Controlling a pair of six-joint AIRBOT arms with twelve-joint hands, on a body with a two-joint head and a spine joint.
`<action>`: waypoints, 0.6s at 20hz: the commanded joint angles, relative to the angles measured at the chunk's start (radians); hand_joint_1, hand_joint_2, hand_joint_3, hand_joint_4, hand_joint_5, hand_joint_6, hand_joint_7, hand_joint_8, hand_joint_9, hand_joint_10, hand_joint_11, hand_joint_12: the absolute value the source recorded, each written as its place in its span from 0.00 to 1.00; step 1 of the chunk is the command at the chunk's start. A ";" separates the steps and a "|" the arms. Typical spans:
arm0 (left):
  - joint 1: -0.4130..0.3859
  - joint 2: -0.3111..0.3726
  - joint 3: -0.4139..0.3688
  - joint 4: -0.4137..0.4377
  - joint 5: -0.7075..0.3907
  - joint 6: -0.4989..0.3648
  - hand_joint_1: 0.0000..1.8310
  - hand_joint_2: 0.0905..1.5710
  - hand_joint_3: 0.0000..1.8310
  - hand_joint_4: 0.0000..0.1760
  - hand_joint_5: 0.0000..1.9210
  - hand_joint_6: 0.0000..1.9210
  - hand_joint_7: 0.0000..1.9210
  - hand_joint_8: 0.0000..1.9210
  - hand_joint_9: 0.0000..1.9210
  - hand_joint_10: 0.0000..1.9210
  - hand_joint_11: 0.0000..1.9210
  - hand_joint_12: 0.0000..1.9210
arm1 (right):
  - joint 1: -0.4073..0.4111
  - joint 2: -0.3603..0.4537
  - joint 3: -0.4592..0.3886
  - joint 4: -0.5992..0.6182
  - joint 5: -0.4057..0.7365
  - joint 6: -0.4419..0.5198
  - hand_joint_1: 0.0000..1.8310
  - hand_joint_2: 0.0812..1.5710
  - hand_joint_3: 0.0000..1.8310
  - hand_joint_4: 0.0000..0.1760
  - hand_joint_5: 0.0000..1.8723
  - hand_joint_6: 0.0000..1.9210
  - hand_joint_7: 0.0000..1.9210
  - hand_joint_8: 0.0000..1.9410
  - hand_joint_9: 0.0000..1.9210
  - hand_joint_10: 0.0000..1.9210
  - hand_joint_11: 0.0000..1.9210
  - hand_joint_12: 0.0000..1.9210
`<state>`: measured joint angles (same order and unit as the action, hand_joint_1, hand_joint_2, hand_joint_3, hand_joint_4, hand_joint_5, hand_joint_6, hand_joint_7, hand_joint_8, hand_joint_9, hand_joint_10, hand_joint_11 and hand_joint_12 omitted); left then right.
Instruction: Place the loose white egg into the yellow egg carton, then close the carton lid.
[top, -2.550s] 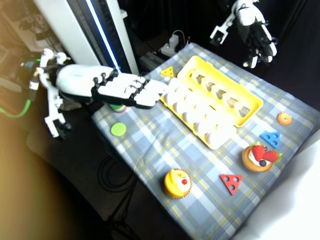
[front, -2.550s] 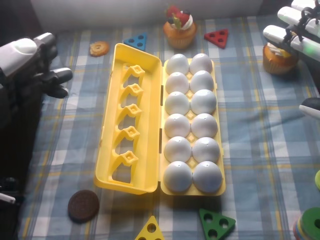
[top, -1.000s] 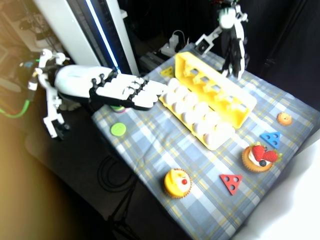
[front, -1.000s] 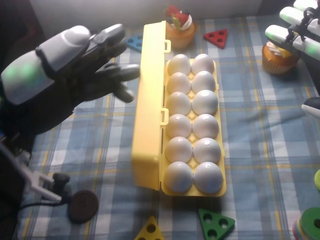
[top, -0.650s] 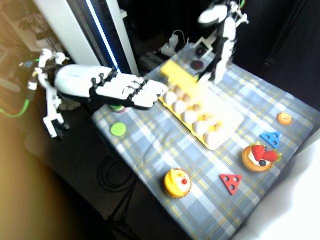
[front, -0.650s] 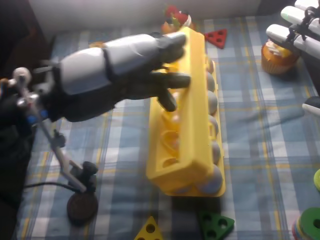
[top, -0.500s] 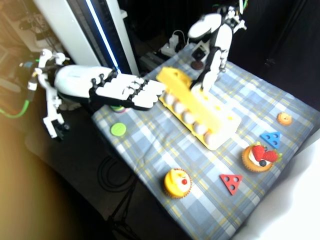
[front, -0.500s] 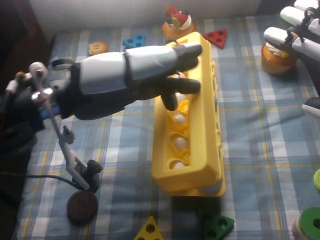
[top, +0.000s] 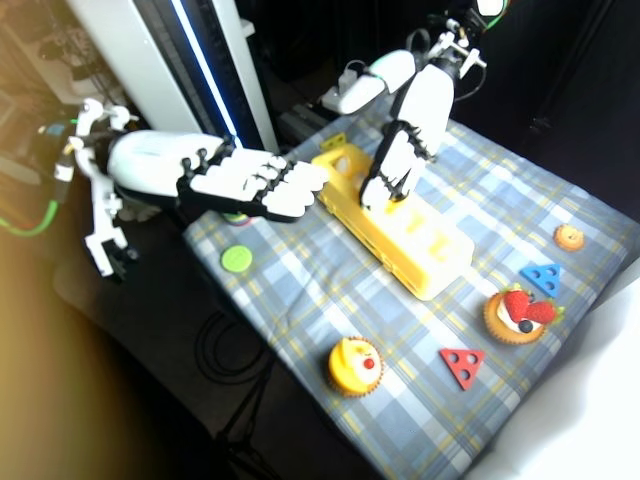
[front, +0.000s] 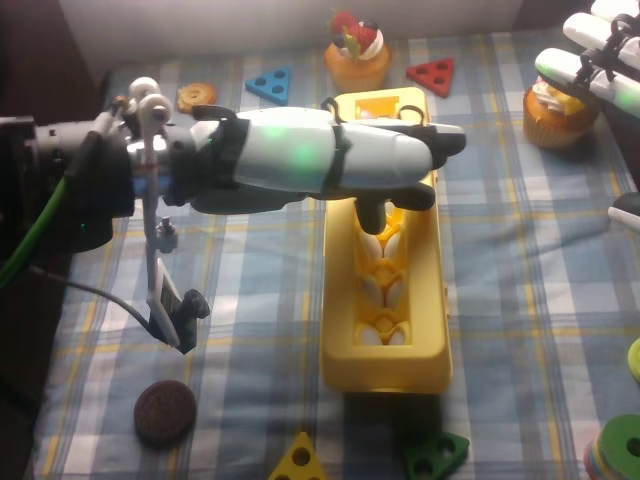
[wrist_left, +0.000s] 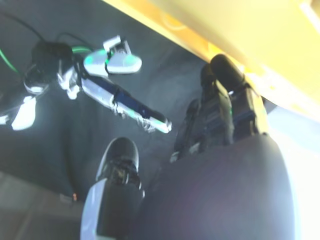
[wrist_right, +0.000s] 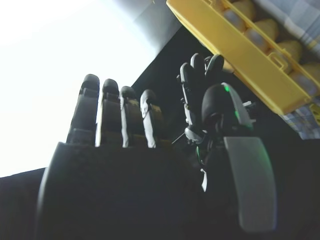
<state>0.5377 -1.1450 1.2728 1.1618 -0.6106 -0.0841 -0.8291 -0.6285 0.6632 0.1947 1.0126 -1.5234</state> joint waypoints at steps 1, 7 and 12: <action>-0.019 -0.004 0.002 -0.038 -0.054 -0.012 0.00 0.78 0.00 0.01 0.00 0.00 0.00 0.00 0.12 0.00 0.00 0.83 | 0.004 0.009 0.001 -0.004 0.125 0.000 0.25 0.85 0.00 0.19 0.00 0.00 0.00 0.00 0.00 0.00 0.00 0.00; -0.080 0.055 -0.043 -0.031 -0.084 0.025 0.00 0.78 0.00 0.00 0.00 0.00 0.01 0.00 0.15 0.01 0.00 0.83 | -0.003 0.017 -0.004 -0.003 0.146 0.000 0.26 0.84 0.00 0.36 0.00 0.00 0.00 0.00 0.00 0.00 0.00 0.00; -0.117 0.186 -0.149 -0.129 -0.078 0.235 0.00 0.78 0.00 0.00 0.03 0.01 0.05 0.01 0.11 0.02 0.00 0.62 | -0.019 0.043 -0.019 -0.003 0.189 0.000 0.32 0.83 0.00 0.37 0.00 0.00 0.00 0.00 0.00 0.00 0.00 0.00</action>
<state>0.4351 -0.9489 1.1110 1.0790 -0.6361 0.1757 -0.8539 -0.5915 0.6476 0.1967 1.0660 -1.5223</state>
